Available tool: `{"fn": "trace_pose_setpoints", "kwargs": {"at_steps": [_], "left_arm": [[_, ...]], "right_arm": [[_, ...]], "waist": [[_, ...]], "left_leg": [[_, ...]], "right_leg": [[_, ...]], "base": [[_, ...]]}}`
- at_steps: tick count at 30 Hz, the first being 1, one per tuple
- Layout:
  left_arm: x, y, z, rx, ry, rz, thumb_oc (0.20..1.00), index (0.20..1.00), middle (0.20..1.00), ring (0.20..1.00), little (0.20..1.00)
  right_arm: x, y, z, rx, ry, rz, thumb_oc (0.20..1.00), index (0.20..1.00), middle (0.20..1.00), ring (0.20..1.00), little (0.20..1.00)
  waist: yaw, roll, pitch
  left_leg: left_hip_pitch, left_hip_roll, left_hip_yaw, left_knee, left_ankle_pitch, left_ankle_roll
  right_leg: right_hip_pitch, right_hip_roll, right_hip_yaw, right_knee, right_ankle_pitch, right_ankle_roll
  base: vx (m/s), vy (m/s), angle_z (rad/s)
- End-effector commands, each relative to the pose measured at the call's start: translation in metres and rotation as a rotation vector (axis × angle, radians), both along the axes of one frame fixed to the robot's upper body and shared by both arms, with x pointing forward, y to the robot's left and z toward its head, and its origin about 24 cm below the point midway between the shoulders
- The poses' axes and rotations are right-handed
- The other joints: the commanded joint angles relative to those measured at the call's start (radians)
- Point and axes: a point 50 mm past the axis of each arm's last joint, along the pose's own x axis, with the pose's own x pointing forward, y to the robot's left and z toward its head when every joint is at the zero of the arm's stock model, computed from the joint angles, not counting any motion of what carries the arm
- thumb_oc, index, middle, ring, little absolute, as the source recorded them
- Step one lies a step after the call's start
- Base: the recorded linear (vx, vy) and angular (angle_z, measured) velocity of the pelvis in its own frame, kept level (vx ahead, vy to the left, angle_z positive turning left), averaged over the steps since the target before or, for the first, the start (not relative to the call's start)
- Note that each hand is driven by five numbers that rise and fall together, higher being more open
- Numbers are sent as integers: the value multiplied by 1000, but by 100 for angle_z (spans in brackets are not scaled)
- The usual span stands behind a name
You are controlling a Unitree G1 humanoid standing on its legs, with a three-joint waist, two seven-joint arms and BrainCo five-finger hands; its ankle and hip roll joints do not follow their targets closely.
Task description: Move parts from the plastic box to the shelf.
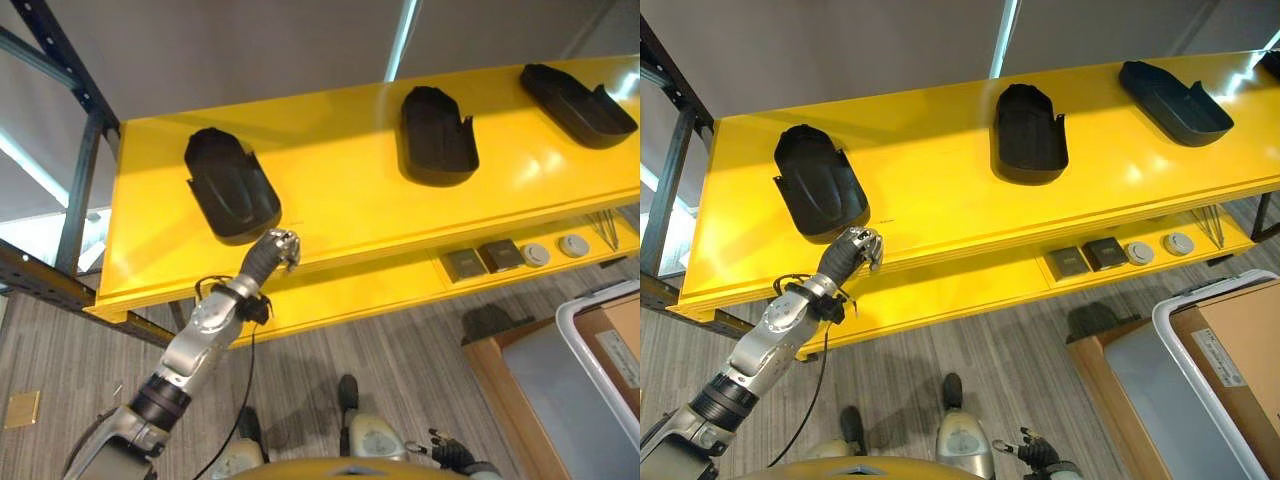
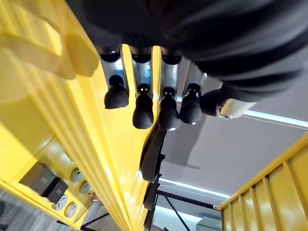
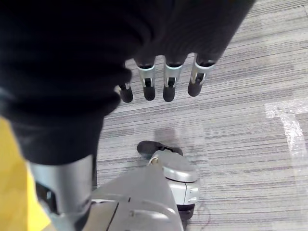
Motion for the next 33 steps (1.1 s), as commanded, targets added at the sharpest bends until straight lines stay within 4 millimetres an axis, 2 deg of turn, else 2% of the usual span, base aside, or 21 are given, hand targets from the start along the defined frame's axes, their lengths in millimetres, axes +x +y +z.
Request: {"fn": "trace_pose_setpoints", "kwargs": {"at_steps": [1, 13, 20, 27, 33], "left_arm": [[13, 3, 18, -20, -95, 78, 200, 200, 200, 200, 200], [33, 23, -7, 52, -27, 298, 200, 200, 200, 200, 200], [46, 39, -3, 102, -48, 414, 200, 200, 200, 200, 200], [53, 47, -8, 130, -25, 470, 200, 200, 200, 200, 200], [54, 54, -11, 131, -6, 506, 200, 200, 200, 200, 200]], "right_arm": [[2, -1, 0, -3, 6, 53, 1000, 1000, 1000, 1000, 1000], [2, 1, 0, 1, 16, 71, 1000, 1000, 1000, 1000, 1000], [4, 3, 0, 0, 23, 101, 1000, 1000, 1000, 1000, 1000], [2, 3, -1, -3, 32, 116, 1000, 1000, 1000, 1000, 1000], [-1, 3, -2, -2, 44, 115, 1000, 1000, 1000, 1000, 1000]], "waist": [[-4, -27, -2], [-14, -31, 2], [-17, -34, 5], [-22, -36, -7], [-20, -36, -15]], "left_leg": [[-67, 35, 41, 70, -2, 15], [-58, 49, 52, 79, -2, 9], [-53, 52, 54, 83, 0, 7], [-40, 53, 56, 77, 0, 7], [-29, 52, 55, 76, -4, 7]], "right_leg": [[20, -46, 20, 68, -69, 64], [30, -41, 25, 67, -73, 59], [37, -41, 25, 67, -77, 58], [49, -40, 25, 64, -78, 59], [59, -41, 23, 64, -82, 59]], "base": [[0, 0, 0], [3, -1, -1], [0, 0, 0], [21, 0, 0], [11, -1, 0]]}}
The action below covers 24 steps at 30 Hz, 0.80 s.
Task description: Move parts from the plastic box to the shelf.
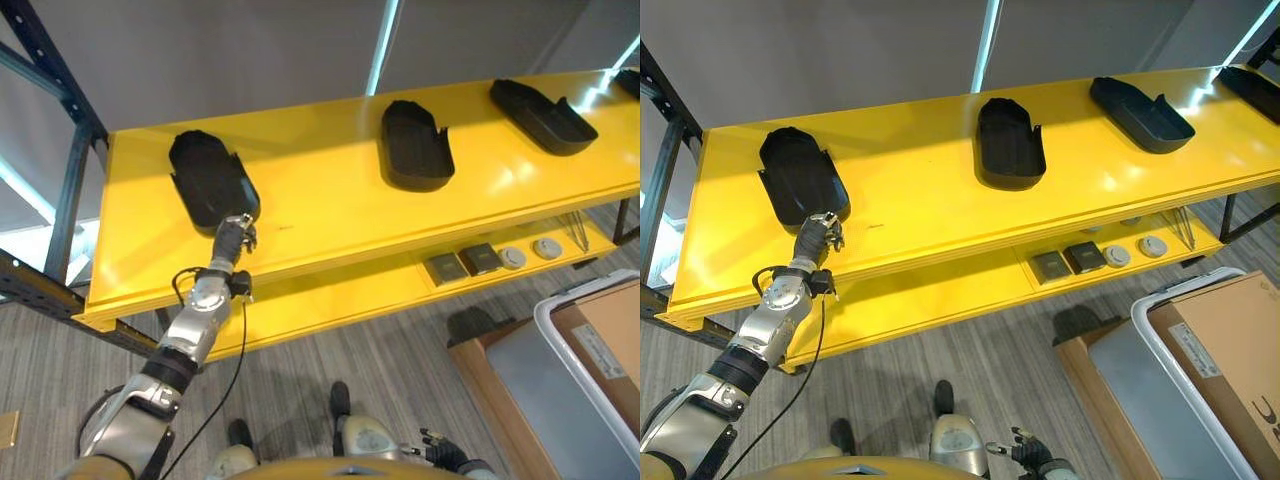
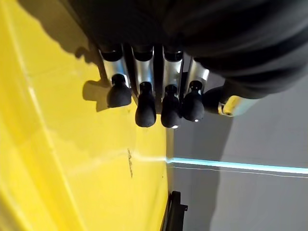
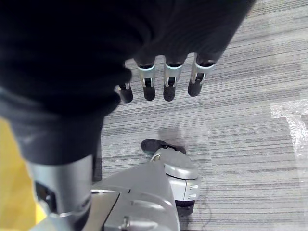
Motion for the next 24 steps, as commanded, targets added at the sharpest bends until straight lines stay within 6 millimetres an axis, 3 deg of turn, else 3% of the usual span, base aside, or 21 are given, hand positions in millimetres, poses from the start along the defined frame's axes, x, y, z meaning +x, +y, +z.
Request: {"fn": "trace_pose_setpoints", "kwargs": {"at_steps": [1, 13, 20, 21, 22, 23, 24], "left_arm": [[10, 10, 14, 9, -60, 49, 200, 200, 200, 200, 200], [-21, 18, -4, 27, -38, 53, 200, 200, 200, 200, 200], [-26, 24, -5, 1, -50, 41, 200, 200, 200, 200, 200], [-27, 21, 0, -16, -74, -7, 241, 241, 241, 241, 241], [-28, 18, 3, -27, -90, -40, 517, 517, 517, 517, 517], [-33, 8, 13, -48, -138, -138, 1000, 1000, 1000, 1000, 1000], [-34, 6, 15, -60, -146, -163, 1000, 1000, 1000, 1000, 1000]], "right_arm": [[-4, -5, -1, -24, 30, 38, 1000, 1000, 1000, 1000, 1000], [0, -6, 0, -23, 16, 1, 1000, 1000, 1000, 1000, 1000], [-2, -6, -1, -27, 27, -10, 1000, 1000, 1000, 1000, 1000], [-4, -6, -1, -29, 32, -12, 1000, 1000, 1000, 1000, 1000], [-5, -6, -2, -29, 34, -15, 1000, 1000, 1000, 1000, 1000], [-5, -6, -3, -32, 35, -18, 1000, 1000, 1000, 1000, 1000], [-5, -6, -3, -33, 35, -19, 1000, 1000, 1000, 1000, 1000]], "waist": [[2, 6, -13], [43, 19, -7], [52, 23, -13], [56, 25, -17], [58, 26, -19], [63, 28, -23], [64, 29, -25]], "left_leg": [[-82, 50, 43, 77, 8, 15], [-79, 35, 16, 77, 2, 16], [-69, 30, 11, 70, -1, 16], [-63, 27, 9, 65, -2, 17], [-60, 26, 8, 61, -2, 17], [-51, 22, 7, 50, -2, 17], [-48, 21, 7, 48, -2, 17]], "right_leg": [[12, -43, 13, 62, -81, 62], [30, -52, -5, 55, -84, 56], [40, -56, -15, 52, -86, 56], [45, -57, -18, 49, -86, 56], [48, -56, -19, 48, -86, 56], [57, -57, -25, 42, -86, 57], [59, -56, -26, 41, -86, 57]], "base": [[31, 1, 1], [3, 5, 1], [7, 11, 4], [4, 13, 9], [-4, 12, 11], [-11, 7, 11], [-26, 12, 8]]}}
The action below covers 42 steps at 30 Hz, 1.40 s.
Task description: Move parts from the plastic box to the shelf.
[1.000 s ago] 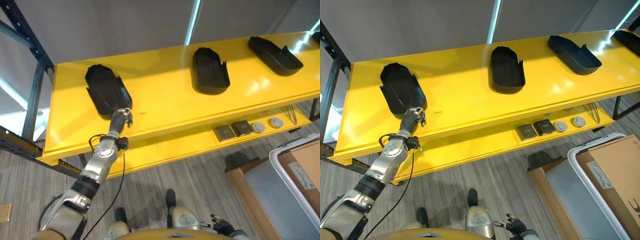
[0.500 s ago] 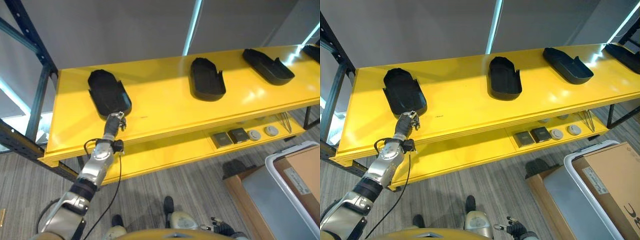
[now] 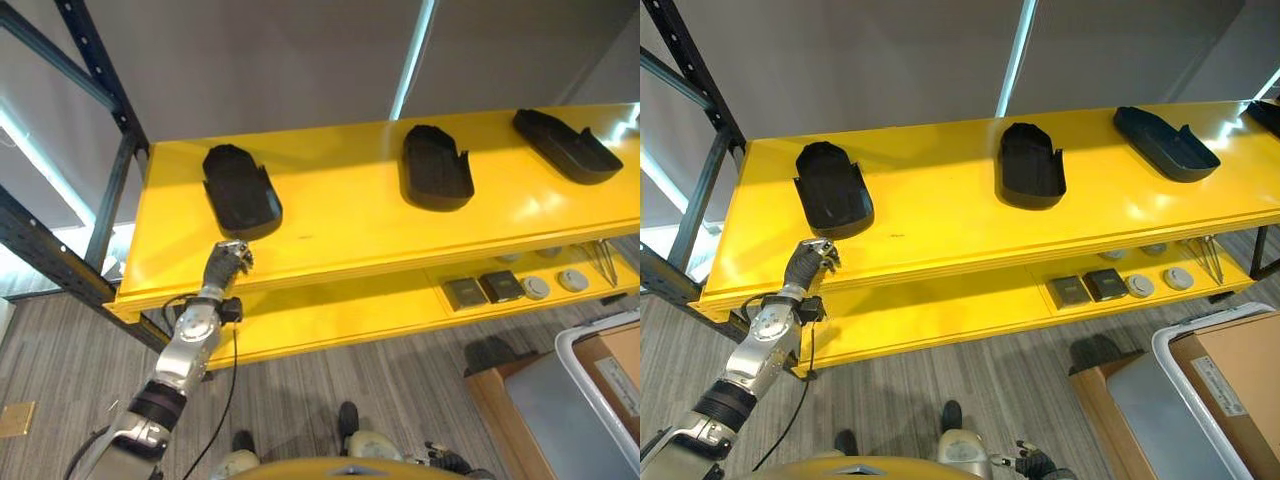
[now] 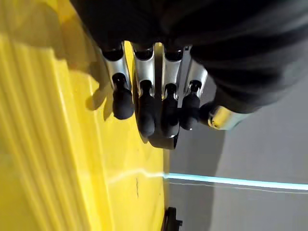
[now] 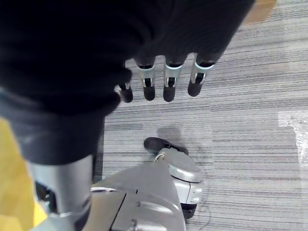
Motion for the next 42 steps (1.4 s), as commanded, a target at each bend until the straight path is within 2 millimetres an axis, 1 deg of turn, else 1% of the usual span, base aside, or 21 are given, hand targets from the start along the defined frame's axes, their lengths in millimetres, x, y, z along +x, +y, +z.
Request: {"fn": "trace_pose_setpoints", "kwargs": {"at_steps": [1, 4, 5, 7, 8, 9, 11, 13, 16, 19, 20, 22, 25, 26, 29, 31, 33, 34, 36, 38, 42], "left_arm": [[1, -12, 42, -75, -191, -169, 1000, 1000, 1000, 1000, 1000], [-8, -23, 50, -103, -229, -293, 1000, 1000, 1000, 1000, 1000], [-17, -35, 55, -35, -261, -434, 1000, 1000, 1000, 1000, 1000], [-25, -43, 57, 34, -276, -547, 1000, 1000, 1000, 1000, 1000], [-30, -47, 55, 90, -249, -635, 1000, 1000, 1000, 1000, 1000], [-32, -48, 51, 139, -237, -673, 1000, 1000, 1000, 1000, 1000], [-34, -48, 48, 194, -228, -683, 1000, 1000, 1000, 1000, 1000], [-36, -43, 42, 315, -255, -664, 1000, 1000, 1000, 1000, 1000], [-32, -26, 31, 371, -161, -609, 1000, 1000, 1000, 1000, 1000], [-31, -1, 2, 404, 2, -556, 1000, 1000, 1000, 1000, 1000], [-34, 5, -13, 430, 58, -547, 1000, 1000, 1000, 1000, 1000], [-40, 13, -33, 442, 145, -530, 1000, 1000, 1000, 1000, 1000], [-65, 35, -91, 396, 413, -395, 1000, 1000, 1000, 1000, 1000], [-67, 36, -95, 389, 433, -383, 1000, 1000, 1000, 1000, 1000], [-103, 47, -142, 236, 674, -219, 1000, 1000, 1000, 1000, 1000], [-131, 53, -167, 155, 805, -98, 1000, 1000, 1000, 1000, 1000], [-153, 58, -183, 119, 900, -2, 1000, 1000, 1000, 1000, 1000], [-174, 61, -194, 115, 1009, 90, 1000, 1000, 1000, 1000, 1000], [-187, 65, -199, 139, 1073, 133, 1000, 1000, 1000, 1000, 1000], [-193, 65, -202, 146, 1101, 141, 1000, 1000, 1000, 1000, 1000], [-192, 60, -202, 65, 1092, 188, 1000, 1000, 1000, 1000, 1000]], "right_arm": [[9, -1, 1, -14, -27, -4, 1000, 1000, 1000, 1000, 1000], [10, -1, 0, -19, -21, -2, 1000, 1000, 1000, 1000, 1000], [11, -2, 0, -28, -14, 3, 1000, 1000, 1000, 1000, 1000], [12, -5, 0, -34, -7, 4, 1000, 1000, 1000, 1000, 1000], [12, -9, 1, -43, 2, 16, 1000, 1000, 1000, 1000, 1000], [13, -11, 1, -48, 6, 23, 1000, 1000, 1000, 1000, 1000], [13, -13, 2, -51, 11, 30, 1000, 1000, 1000, 1000, 1000], [13, -15, 2, -55, 18, 39, 1000, 1000, 1000, 1000, 1000], [13, -20, 4, -65, 29, 58, 1000, 1000, 1000, 1000, 1000], [14, -24, 6, -72, 43, 78, 1000, 1000, 1000, 1000, 1000], [14, -25, 6, -76, 49, 86, 1000, 1000, 1000, 1000, 1000], [16, -26, 7, -80, 53, 97, 1000, 1000, 1000, 1000, 1000], [18, -25, 7, -77, 63, 101, 1000, 1000, 1000, 1000, 1000], [18, -25, 7, -76, 63, 102, 1000, 1000, 1000, 1000, 1000], [19, -20, 5, -61, 67, 103, 1000, 1000, 1000, 1000, 1000], [19, -14, 3, -52, 72, 102, 1000, 1000, 1000, 1000, 1000], [18, -9, 0, -48, 84, 95, 1000, 1000, 1000, 1000, 1000], [15, -4, -4, -56, 109, 72, 1000, 1000, 1000, 1000, 1000], [10, -1, -8, -65, 142, 43, 1000, 1000, 1000, 1000, 1000], [5, 1, -10, -67, 175, 23, 1000, 1000, 1000, 1000, 1000], [-1, 4, -13, -70, 198, 21, 1000, 1000, 1000, 1000, 1000]], "waist": [[10, 3, 20], [13, 8, 10], [15, 13, -1], [15, 19, -9], [13, 27, -17], [11, 33, -22], [10, 37, -26], [7, 44, -35], [3, 53, -48], [-4, 62, -54], [-7, 64, -55], [-10, 67, -56], [-8, 66, -56], [-7, 66, -58], [1, 56, -57], [9, 49, -61], [16, 40, -66], [24, 31, -73], [29, 25, -79], [33, 22, -86], [36, 25, -96]], "left_leg": [[-34, 20, 40, 38, -7, 6], [-22, 16, 43, 29, -9, 7], [-14, 16, 50, 27, -12, 8], [-8, 17, 55, 26, -13, 7], [0, 18, 61, 26, -15, 8], [3, 19, 64, 26, -15, 7], [7, 20, 68, 25, -16, 7], [11, 20, 74, 23, -17, 7], [15, 20, 79, 16, -17, 8], [15, 24, 85, 14, -13, 8], [15, 25, 85, 13, -14, 8], [12, 25, 83, 13, -11, 8], [7, 23, 75, 16, -14, 8], [3, 23, 75, 16, -10, 9], [-2, 23, 65, 22, -12, 11], [-11, 21, 57, 24, -11, 13], [-15, 22, 50, 24, -10, 13], [-19, 22, 42, 24, -11, 13], [-19, 22, 37, 23, -13, 12], [-18, 22, 33, 21, -14, 10], [-13, 20, 29, 15, -17, 10]], "right_leg": [[48, -51, -4, 36, -75, 69], [58, -51, -11, 30, -76, 70], [65, -51, -16, 26, -76, 72], [70, -51, -17, 24, -76, 73], [76, -50, -18, 23, -77, 75], [78, -50, -16, 21, -77, 77], [79, -50, -15, 21, -77, 78], [79, -51, -12, 20, -77, 81], [76, -48, -5, 16, -76, 82], [67, -46, 5, 19, -72, 81], [63, -45, 8, 21, -72, 81], [57, -44, 12, 23, -70, 78], [53, -45, 11, 27, -71, 75], [48, -44, 12, 28, -68, 74], [45, -45, 9, 34, -70, 69], [40, -43, 7, 34, -67, 66], [40, -43, 4, 33, -66, 63], [39, -41, 3, 32, -67, 61], [41, -39, 5, 28, -68, 59], [44, -38, 7, 24, -70, 59], [50, -35, 12, 17, -71, 60]], "base": [[-23, 10, 5], [-35, 12, 6], [-46, 12, 5], [-25, 8, 0], [-21, 36, -3], [-3, 33, -3], [0, 0, 0], [0, 0, 0], [-2, 22, -6], [-8, 11, -3], [-18, 14, -4], [-10, 7, -2], [-8, 1, -1], [0, 0, 0], [-15, -27, 2], [-14, -53, 1], [1, -63, 3], [14, -59, 6], [29, -41, 4], [17, -8, 0], [38, 11, -3]]}}
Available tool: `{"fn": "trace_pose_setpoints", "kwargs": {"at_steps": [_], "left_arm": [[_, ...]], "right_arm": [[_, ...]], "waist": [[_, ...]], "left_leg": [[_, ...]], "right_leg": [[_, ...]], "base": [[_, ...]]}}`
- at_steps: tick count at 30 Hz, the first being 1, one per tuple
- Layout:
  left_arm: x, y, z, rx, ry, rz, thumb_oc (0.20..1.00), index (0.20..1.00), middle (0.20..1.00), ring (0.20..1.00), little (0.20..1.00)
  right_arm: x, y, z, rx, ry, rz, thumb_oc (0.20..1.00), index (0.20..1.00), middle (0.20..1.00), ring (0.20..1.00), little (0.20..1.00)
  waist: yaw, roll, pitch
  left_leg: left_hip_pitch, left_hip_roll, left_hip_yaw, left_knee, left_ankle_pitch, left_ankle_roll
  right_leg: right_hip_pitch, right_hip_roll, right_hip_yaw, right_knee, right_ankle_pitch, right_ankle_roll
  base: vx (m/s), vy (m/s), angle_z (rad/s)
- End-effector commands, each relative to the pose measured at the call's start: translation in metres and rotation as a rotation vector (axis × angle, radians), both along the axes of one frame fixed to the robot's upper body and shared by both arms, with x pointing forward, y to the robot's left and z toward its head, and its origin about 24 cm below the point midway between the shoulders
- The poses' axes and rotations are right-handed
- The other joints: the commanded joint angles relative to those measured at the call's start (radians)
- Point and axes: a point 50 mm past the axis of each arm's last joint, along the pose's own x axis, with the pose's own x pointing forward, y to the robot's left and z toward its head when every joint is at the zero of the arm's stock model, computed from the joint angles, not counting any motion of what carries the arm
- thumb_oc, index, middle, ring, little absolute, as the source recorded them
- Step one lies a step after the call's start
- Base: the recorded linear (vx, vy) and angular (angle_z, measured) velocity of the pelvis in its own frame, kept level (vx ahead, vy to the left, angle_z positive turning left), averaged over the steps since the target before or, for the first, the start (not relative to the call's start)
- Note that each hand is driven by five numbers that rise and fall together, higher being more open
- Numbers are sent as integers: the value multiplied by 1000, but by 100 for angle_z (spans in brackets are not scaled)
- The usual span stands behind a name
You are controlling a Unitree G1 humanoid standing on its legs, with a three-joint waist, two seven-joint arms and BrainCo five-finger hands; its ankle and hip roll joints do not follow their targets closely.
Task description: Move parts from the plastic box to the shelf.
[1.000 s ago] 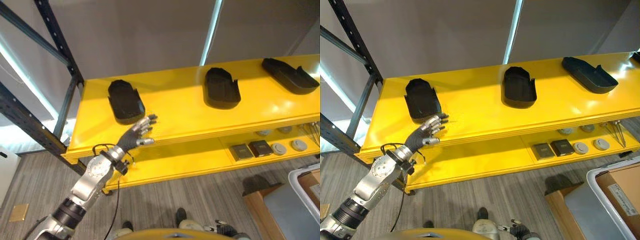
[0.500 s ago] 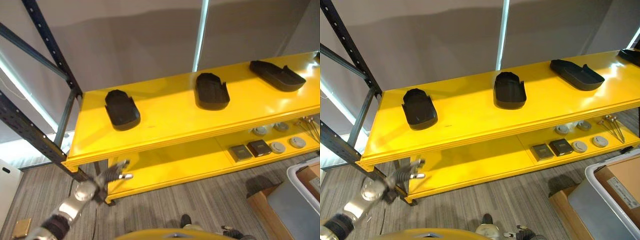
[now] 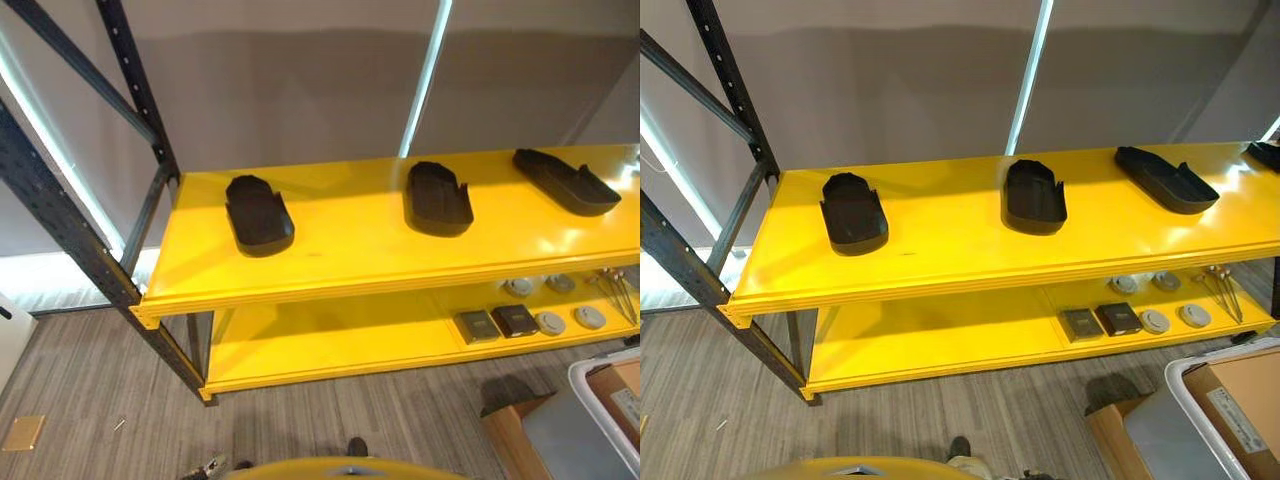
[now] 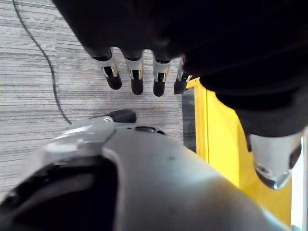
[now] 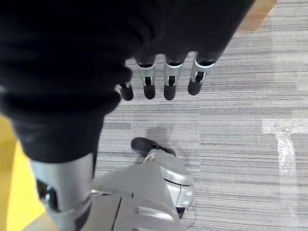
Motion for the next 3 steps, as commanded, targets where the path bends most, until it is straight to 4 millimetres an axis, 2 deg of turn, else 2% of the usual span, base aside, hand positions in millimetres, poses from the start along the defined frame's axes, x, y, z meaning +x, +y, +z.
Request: {"fn": "trace_pose_setpoints", "kwargs": {"at_steps": [1, 3], "left_arm": [[52, 0, 10, 2, -171, 19, 1000, 1000, 1000, 1000, 1000], [53, -1, 10, 14, -171, 0, 1000, 1000, 1000, 1000, 1000]], "right_arm": [[13, 3, 1, -17, -16, 42, 1000, 1000, 1000, 1000, 1000], [13, 5, 0, -16, -13, 33, 1000, 1000, 1000, 1000, 1000]], "waist": [[-11, 9, 56], [-8, 8, 56]], "left_leg": [[7, 7, 6, 16, -16, 11], [4, 7, 3, 17, -16, 11]], "right_leg": [[88, -39, 13, 10, -64, 58], [87, -40, 12, 10, -63, 59]], "base": [[0, 0, 0], [0, -4, -2]]}}
